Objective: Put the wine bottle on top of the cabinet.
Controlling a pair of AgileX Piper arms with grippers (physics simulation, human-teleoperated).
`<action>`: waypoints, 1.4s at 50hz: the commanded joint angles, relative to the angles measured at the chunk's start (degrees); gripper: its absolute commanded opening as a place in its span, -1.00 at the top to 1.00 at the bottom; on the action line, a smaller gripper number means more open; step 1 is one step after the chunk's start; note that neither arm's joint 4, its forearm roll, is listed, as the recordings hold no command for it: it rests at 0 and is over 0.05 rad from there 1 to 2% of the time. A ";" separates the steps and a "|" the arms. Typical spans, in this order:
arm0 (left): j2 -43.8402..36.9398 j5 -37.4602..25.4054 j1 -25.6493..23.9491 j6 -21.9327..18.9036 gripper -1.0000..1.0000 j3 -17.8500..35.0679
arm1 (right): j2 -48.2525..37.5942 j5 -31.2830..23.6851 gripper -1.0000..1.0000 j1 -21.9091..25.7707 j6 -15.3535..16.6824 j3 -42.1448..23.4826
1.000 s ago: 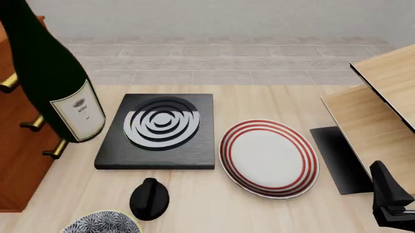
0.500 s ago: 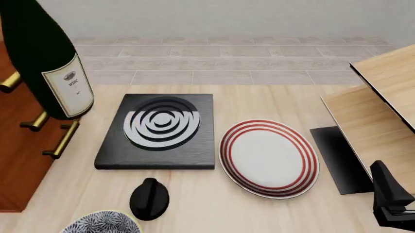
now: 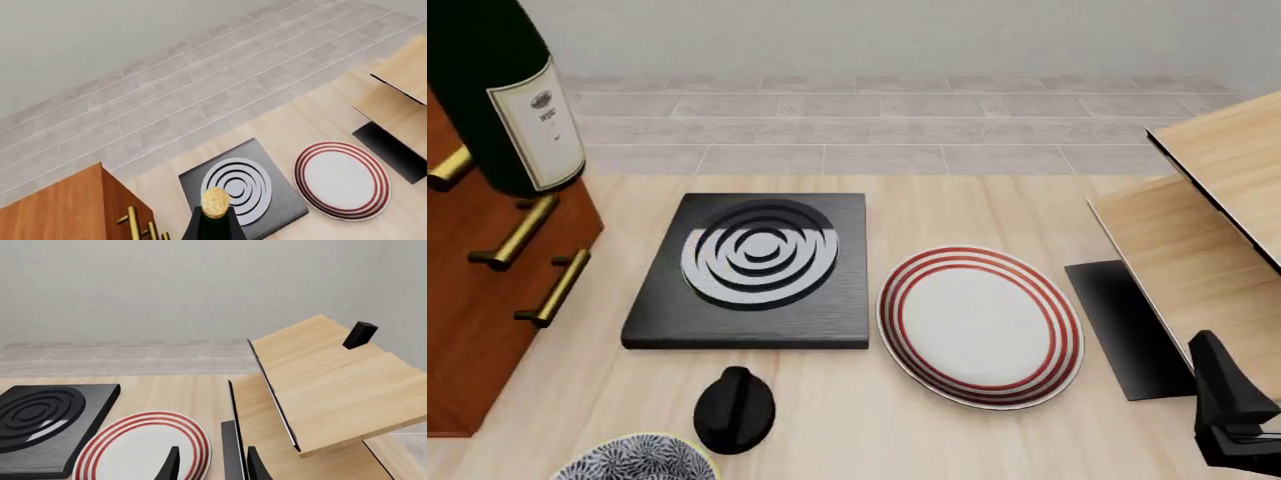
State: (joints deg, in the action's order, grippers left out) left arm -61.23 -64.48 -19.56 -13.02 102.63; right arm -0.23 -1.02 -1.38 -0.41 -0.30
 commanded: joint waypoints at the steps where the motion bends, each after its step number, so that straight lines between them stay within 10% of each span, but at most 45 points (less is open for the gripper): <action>1: -2.75 -0.96 3.80 0.30 1.00 5.81 | -0.03 -0.08 -1.00 0.01 -0.01 -0.07; 13: -4.50 1.79 9.54 -1.50 1.00 3.39 | -0.04 -0.05 -1.00 0.05 0.00 0.00; 33: -11.47 -1.86 16.13 -0.20 1.00 17.07 | -0.03 -0.02 -1.00 0.02 -0.02 0.03; 60: -11.36 9.17 28.68 0.01 1.00 8.31 | -0.03 -0.08 -1.00 0.07 0.00 -0.02; 70: -14.83 9.28 33.63 1.00 1.00 12.64 | 0.08 0.10 -1.00 0.08 0.10 0.27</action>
State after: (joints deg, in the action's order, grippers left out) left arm -74.01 -56.50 9.34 -12.03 112.81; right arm -0.24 -1.00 -1.31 -0.39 -0.19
